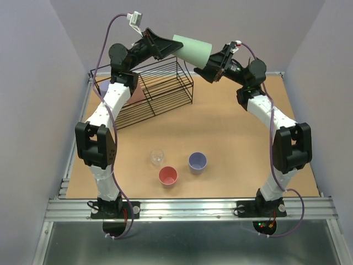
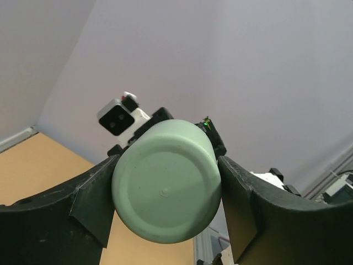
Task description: Load the cups into the dish rack
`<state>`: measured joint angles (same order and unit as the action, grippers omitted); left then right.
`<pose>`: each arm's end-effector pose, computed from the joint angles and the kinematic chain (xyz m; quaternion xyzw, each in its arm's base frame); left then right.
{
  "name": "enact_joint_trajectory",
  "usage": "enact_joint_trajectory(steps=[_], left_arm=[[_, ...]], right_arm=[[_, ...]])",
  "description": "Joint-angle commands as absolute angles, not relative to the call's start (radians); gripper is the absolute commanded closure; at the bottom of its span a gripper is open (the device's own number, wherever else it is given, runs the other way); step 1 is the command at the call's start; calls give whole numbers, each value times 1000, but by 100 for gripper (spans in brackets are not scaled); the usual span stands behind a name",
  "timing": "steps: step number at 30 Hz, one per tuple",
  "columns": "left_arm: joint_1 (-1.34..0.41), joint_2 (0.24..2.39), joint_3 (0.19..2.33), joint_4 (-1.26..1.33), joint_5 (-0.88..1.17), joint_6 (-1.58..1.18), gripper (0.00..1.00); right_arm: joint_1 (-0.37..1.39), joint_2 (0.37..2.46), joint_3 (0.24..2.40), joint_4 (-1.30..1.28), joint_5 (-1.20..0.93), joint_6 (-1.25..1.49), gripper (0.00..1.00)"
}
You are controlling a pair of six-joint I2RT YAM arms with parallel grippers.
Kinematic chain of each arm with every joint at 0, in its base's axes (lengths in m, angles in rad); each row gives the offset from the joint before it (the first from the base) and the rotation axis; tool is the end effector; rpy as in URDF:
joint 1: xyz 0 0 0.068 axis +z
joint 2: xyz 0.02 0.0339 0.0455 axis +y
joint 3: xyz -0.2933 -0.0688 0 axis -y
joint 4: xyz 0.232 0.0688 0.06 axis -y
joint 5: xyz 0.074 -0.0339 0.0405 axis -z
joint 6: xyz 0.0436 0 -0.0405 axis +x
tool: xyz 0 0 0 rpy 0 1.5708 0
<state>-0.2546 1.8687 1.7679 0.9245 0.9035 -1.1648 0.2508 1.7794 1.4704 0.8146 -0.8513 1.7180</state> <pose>0.3897 -0.1368 0.5043 0.2208 0.4735 -0.6667 0.5316 0.3889 0.1335 0.4368 0.0454 0.5817 0.7696 0.2595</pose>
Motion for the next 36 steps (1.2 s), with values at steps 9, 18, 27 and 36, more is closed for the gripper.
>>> enact_joint_trajectory(steps=[9,18,27,36], left_arm=[[-166,1842,2179,2,626,-436,100],[-245,1870,2244,-247,303,-131,100],[-337,1916,2205,-322,-58,-95,100],[-348,1899,2048,-268,-129,-86,100]], right_arm=[[172,1602,1161,674,-923,1610,24],[150,1522,1174,285,-903,1354,23],[152,1506,1154,278,-916,1351,23],[152,1509,1144,267,-933,1344,23]])
